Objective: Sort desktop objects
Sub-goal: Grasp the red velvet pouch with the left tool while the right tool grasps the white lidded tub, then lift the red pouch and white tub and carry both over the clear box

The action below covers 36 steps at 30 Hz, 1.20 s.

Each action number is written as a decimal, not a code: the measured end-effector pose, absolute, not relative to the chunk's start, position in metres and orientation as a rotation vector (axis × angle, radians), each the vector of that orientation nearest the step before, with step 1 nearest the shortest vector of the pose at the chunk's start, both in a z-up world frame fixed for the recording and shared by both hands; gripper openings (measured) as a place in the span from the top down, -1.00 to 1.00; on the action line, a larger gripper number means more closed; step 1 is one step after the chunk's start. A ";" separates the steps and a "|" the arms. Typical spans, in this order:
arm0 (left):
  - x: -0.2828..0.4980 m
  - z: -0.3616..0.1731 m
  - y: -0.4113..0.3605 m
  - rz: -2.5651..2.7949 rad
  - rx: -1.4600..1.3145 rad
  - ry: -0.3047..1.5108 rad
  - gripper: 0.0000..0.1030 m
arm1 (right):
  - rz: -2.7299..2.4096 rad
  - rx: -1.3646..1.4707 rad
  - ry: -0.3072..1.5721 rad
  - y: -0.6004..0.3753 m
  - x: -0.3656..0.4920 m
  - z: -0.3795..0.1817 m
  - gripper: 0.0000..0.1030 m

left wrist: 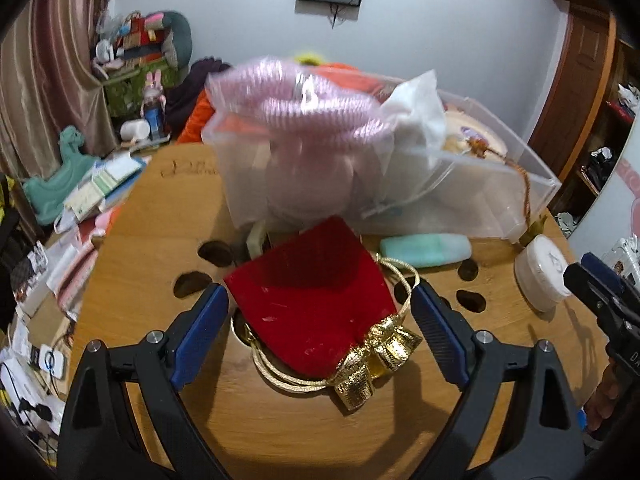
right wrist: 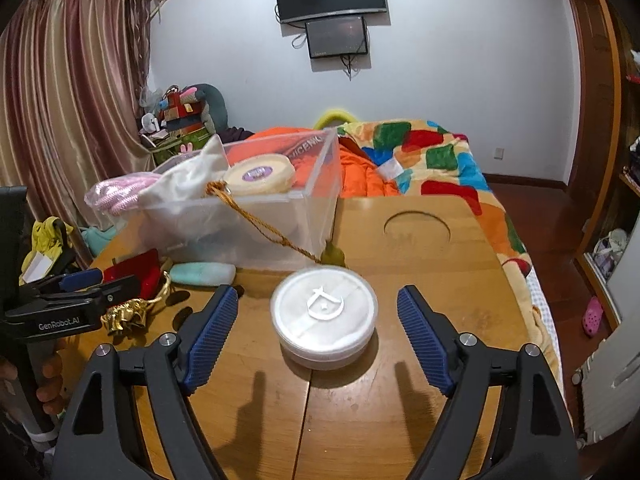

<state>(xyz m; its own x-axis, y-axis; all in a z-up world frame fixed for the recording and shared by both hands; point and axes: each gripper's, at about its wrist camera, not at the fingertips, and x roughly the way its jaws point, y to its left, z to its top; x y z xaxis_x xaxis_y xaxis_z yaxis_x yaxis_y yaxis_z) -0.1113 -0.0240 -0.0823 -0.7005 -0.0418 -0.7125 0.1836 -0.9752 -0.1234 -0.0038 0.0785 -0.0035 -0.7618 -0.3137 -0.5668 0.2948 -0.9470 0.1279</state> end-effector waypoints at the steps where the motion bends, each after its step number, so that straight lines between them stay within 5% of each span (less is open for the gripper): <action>1: -0.113 -0.085 -0.024 -2.767 1.164 0.290 -0.81 | -2.674 0.889 -0.055 0.080 -0.006 -0.007 -0.54; 18: -0.128 -0.095 -0.010 -2.691 1.217 0.157 -0.83 | -2.634 0.982 0.024 0.064 -0.015 -0.028 -0.54; 22: -0.127 -0.097 -0.010 -2.684 1.206 0.160 -0.83 | -2.628 0.994 -0.012 0.067 -0.018 -0.030 -0.34; 24: -0.126 -0.097 -0.009 -2.680 1.194 0.159 -0.76 | -2.618 1.001 -0.043 0.071 -0.020 -0.031 -0.21; 36: -0.113 -0.092 0.002 -2.748 1.132 0.118 0.06 | -2.625 0.952 -0.085 0.074 -0.010 -0.030 -0.21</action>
